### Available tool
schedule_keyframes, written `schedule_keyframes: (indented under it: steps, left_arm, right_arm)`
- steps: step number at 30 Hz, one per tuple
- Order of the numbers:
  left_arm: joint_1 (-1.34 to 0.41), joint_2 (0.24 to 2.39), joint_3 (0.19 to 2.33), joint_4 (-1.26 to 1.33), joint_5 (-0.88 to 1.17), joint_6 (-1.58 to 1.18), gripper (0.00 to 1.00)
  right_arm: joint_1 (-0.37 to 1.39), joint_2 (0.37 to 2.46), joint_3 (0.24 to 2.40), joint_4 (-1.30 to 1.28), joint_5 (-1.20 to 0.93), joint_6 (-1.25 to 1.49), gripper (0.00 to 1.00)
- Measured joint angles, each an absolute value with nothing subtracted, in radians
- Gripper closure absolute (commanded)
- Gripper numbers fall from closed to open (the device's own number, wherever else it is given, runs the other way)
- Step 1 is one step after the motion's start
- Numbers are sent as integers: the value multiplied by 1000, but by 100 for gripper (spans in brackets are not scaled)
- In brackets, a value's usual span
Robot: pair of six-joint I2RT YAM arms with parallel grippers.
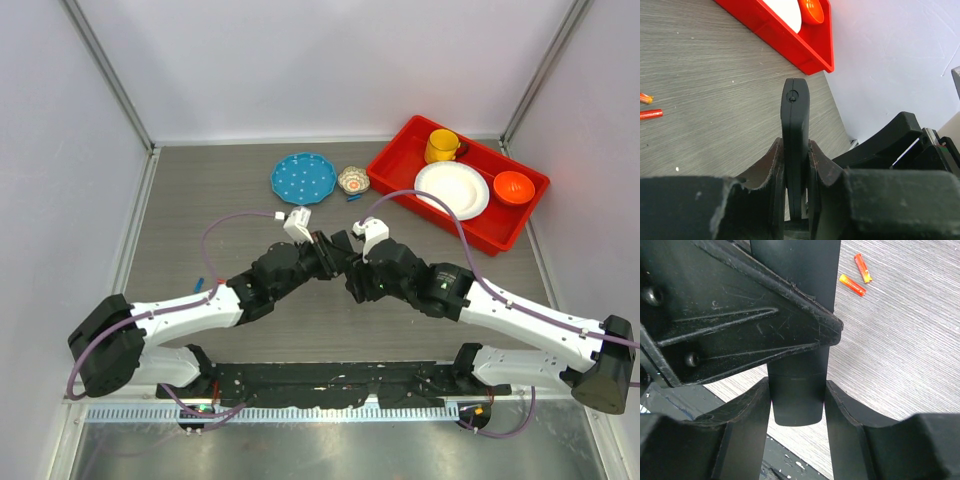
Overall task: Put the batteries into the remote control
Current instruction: Pick up the remote control from the center of the board.
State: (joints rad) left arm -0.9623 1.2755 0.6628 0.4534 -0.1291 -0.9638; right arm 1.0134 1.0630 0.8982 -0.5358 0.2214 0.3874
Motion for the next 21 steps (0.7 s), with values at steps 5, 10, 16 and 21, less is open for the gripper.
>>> schedule_keyframes:
  steps: [5,10,16,21]
  left_arm:
    - [-962,1275,640,451,-148,-960,100]
    - [-954,1249,619,404,-202,-930,100]
    - [-872,1118,560,438,-187,-913,100]
    - [-769,1010,439,551,-104,-936,100]
  right_arm:
    - [1015,1058,915,-556,223,399,26]
    - [1015,1004,1013,-611,223,400,23]
    - [1015,891,1029,-577,228,439,21]
    - [1010,836,859,-439,228,537,17]
